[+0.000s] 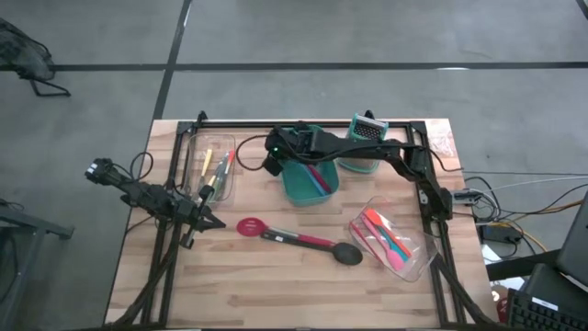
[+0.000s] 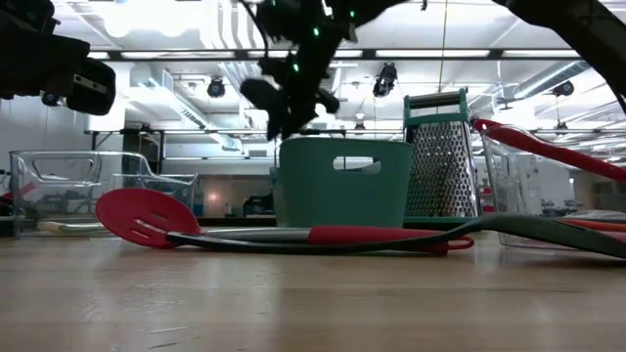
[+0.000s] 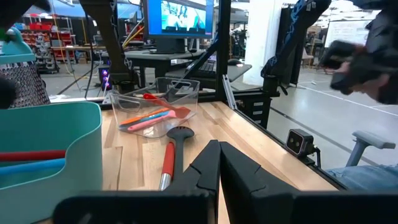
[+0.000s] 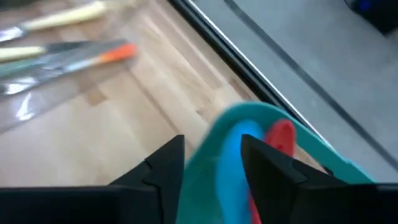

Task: Pick & Place Kitchen Items
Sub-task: Put the black serving spoon into the green bin

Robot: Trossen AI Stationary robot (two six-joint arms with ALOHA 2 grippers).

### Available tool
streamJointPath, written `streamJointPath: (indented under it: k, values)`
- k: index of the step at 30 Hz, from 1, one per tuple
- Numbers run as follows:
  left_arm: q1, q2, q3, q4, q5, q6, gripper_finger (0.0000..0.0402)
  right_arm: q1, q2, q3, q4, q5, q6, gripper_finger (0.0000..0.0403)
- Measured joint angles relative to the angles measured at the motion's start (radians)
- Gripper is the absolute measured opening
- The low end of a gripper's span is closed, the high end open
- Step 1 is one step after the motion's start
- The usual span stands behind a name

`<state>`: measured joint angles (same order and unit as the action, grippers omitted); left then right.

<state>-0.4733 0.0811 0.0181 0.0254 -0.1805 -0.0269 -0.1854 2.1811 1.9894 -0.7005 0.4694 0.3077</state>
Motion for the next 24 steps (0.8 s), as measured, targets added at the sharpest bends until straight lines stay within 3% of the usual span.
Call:
streamJointPath:
  k: [4,10,19,24]
  values:
    - [0.000,0.000,0.000,0.000,0.000,0.000,0.0012,0.053,0.000,0.066,-0.039,-0.026,-0.071,0.0177]
    - [0.000,0.000,0.000,0.000,0.000,0.000,0.0012,0.158,-0.001,0.156,-0.178,-0.158,-0.151,0.0202]
    - [0.000,0.000,0.000,0.000,0.000,0.000,0.0012,0.373,-0.002,0.186,-0.462,-0.194,-0.080,0.0211]
    - [0.000,0.000,0.000,0.000,0.000,0.000,0.0012,0.487,-0.002,0.152,-0.497,-0.245,-0.004,0.0200]
